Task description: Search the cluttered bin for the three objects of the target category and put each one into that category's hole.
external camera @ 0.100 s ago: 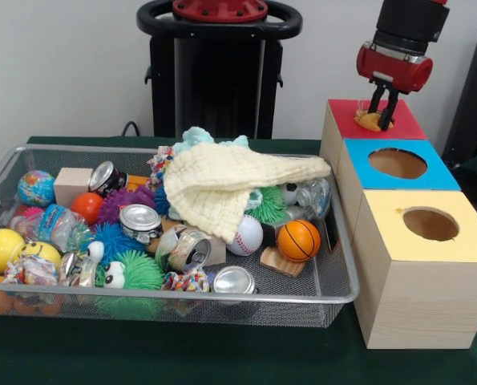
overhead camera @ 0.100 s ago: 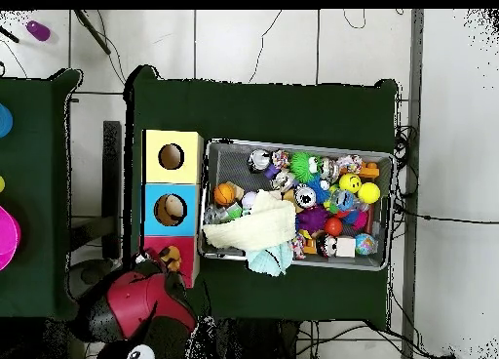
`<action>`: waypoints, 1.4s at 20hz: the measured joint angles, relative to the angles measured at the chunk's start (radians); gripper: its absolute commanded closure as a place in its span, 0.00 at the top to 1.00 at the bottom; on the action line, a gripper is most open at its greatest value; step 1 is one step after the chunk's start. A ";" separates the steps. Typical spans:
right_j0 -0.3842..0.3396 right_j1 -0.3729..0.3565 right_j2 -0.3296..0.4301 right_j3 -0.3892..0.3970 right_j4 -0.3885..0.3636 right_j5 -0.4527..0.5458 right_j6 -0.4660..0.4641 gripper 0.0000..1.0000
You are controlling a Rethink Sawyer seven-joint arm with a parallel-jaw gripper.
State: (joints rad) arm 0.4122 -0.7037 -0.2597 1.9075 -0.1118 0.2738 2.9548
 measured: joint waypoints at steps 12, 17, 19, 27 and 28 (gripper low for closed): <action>-0.055 -0.025 0.056 0.014 -0.048 0.005 0.000 1.00; -0.077 -0.033 0.076 0.023 -0.051 0.005 0.000 1.00; -0.086 -0.036 0.087 0.024 -0.054 0.003 0.000 0.00; -0.097 -0.040 0.099 0.026 -0.064 0.004 0.000 0.00; -0.101 -0.041 0.102 0.027 -0.066 0.004 0.000 0.00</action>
State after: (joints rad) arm 0.3117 -0.7450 -0.1580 1.9346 -0.1777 0.2781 2.9550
